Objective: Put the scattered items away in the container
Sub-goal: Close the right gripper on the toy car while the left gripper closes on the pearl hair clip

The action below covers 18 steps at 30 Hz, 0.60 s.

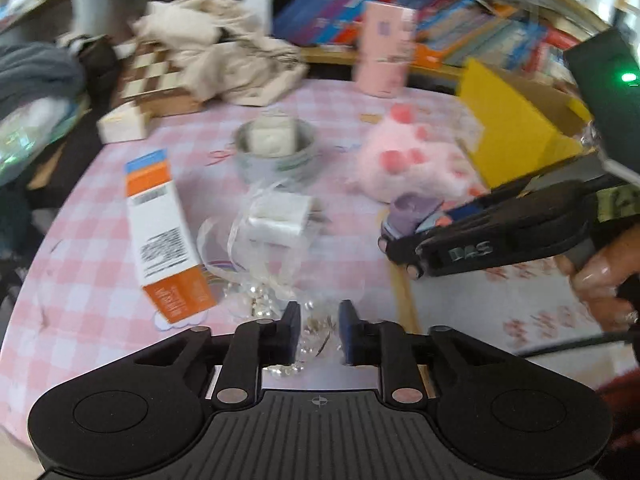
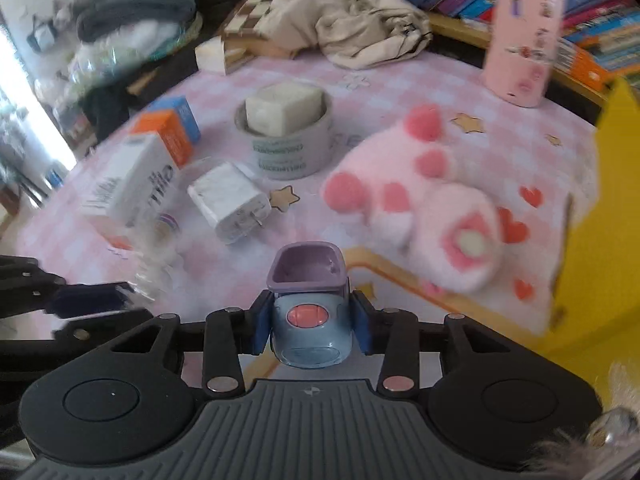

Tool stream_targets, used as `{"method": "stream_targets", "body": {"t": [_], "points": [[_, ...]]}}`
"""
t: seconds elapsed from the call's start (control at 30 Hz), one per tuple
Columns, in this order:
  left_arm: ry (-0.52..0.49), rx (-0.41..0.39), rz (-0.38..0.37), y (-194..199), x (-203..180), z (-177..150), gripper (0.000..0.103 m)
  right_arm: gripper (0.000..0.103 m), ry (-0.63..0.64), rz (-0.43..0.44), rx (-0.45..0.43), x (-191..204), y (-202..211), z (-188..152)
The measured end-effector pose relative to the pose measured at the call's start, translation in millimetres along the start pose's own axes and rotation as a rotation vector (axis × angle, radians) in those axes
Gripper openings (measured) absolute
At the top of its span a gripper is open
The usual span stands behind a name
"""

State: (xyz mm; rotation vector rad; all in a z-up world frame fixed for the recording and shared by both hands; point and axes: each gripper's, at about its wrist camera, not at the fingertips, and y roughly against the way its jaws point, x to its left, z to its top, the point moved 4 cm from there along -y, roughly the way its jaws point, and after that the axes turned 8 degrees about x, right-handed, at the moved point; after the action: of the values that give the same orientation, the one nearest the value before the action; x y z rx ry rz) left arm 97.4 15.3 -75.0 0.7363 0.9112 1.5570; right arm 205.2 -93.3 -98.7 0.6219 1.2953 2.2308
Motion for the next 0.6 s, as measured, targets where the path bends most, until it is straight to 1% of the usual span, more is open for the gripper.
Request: {"method": "stream_targets", "body": {"t": [0.07, 0.13, 0.17, 0.2, 0.23, 0.27, 0.3, 0.37, 0.4, 0.43, 0.5, 0.53, 0.6], "points": [[-0.033, -0.004, 0.033, -2, 1, 2, 0.05, 0.038, -0.013, -0.006, -0.002, -3, 13, -8], [-0.045, 0.002, 0.073, -12, 3, -3, 0.055, 0.038, -0.05, 0.006, -0.003, -5, 20, -13], [-0.048, 0.012, 0.073, -17, 3, -6, 0.06, 0.038, -0.069, 0.012, -0.003, -6, 24, -15], [-0.059, 0.009, 0.064, -20, 1, -9, 0.062, 0.038, -0.088, 0.017, -0.003, -7, 28, -18], [-0.076, -0.007, 0.06, -20, -1, -11, 0.064, 0.038, -0.107, 0.023, -0.004, -8, 32, -20], [-0.087, -0.013, 0.065, -19, -3, -11, 0.065, 0.038, -0.125, 0.029, -0.004, -10, 36, -22], [-0.093, -0.01, 0.077, -16, -5, -8, 0.069, 0.038, -0.144, 0.035, -0.005, -11, 40, -25], [-0.102, -0.001, 0.083, -12, -7, 0, 0.088, 0.038, -0.182, 0.046, -0.005, -13, 48, -30], [-0.105, 0.004, 0.084, -9, -7, 4, 0.092, 0.038, -0.201, 0.052, -0.006, -14, 52, -32], [-0.108, 0.011, 0.084, -11, -8, 7, 0.095, 0.038, -0.211, 0.043, 0.008, -17, 55, -34], [-0.113, 0.026, 0.087, -22, -8, 7, 0.095, 0.038, -0.216, 0.015, 0.007, -20, 56, -36], [-0.099, 0.026, 0.084, -27, -8, 4, 0.095, 0.038, -0.217, 0.0, 0.004, -22, 56, -37], [-0.044, 0.012, 0.074, -37, -5, -4, 0.095, 0.038, -0.213, -0.012, -0.032, -22, 53, -41]]}}
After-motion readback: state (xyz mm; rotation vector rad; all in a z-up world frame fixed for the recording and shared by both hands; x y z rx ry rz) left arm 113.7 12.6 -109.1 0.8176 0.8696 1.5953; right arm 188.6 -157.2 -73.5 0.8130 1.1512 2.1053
